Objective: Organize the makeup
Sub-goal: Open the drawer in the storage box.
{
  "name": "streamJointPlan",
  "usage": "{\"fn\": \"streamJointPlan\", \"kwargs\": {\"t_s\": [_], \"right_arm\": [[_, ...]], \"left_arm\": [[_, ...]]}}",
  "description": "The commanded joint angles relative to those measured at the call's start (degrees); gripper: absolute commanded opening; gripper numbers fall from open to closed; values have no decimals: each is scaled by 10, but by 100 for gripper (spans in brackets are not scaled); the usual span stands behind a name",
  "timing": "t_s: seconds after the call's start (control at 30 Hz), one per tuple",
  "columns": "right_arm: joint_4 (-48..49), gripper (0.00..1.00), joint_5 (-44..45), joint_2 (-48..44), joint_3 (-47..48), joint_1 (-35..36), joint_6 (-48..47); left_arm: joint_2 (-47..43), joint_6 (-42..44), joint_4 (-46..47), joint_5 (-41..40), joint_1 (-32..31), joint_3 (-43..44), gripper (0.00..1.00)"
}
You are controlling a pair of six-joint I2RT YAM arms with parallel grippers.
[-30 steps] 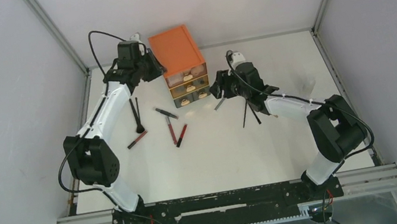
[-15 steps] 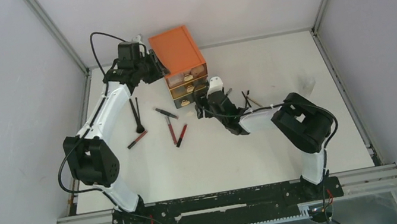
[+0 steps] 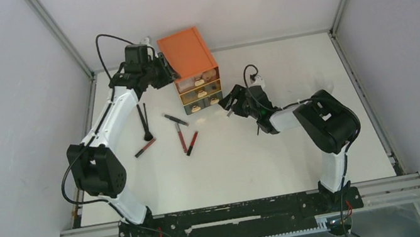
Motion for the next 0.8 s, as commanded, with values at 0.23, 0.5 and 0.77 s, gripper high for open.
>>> {"fn": "streamJointPlan", "kwargs": {"t_s": [0.23, 0.5, 0.77], "right_arm": [[73, 70, -176, 53, 25, -46, 264], [70, 67, -179, 89, 51, -47, 313], [77, 65, -172, 119, 79, -46, 334]], "left_arm": [[2, 4, -45, 35, -9, -23, 42], [2, 5, -45, 34, -9, -22, 43], [0, 6, -45, 31, -9, -21, 43]]}}
